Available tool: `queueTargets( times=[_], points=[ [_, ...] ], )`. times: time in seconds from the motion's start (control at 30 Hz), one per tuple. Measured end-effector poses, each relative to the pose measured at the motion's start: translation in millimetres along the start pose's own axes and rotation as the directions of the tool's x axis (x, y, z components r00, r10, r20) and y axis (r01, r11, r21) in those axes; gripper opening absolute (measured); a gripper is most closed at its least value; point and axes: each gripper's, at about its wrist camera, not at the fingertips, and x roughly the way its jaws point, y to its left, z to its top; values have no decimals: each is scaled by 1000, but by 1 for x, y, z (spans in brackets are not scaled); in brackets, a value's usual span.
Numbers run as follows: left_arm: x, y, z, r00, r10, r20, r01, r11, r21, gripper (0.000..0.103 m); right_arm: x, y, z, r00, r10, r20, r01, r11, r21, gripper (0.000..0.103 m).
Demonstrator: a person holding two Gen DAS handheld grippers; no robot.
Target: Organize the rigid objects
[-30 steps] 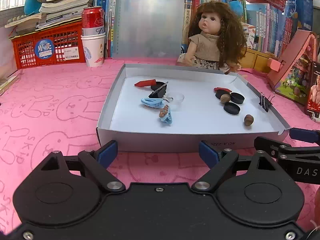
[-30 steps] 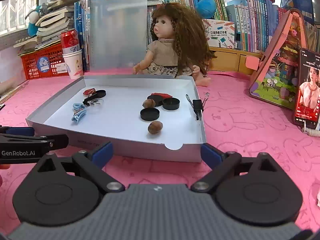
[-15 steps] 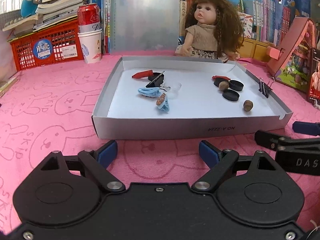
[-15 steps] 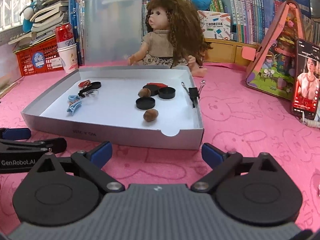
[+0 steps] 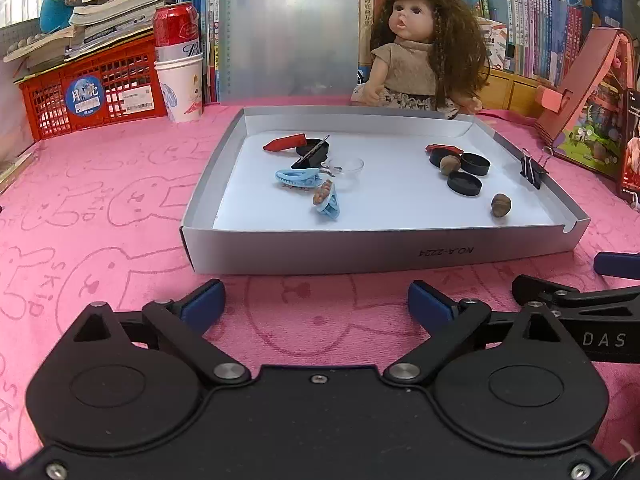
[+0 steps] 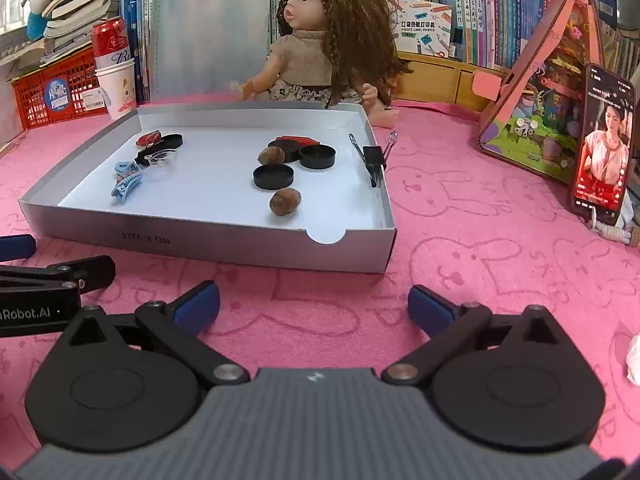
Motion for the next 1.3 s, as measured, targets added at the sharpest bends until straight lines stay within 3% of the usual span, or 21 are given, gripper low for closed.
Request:
queueTargets(
  times=[1.3],
  points=[
    [3, -4, 1, 1000, 30, -9, -30, 1000, -4, 103, 1, -2, 0, 1000, 7, -3, -7, 1000, 8, 103]
  ],
)
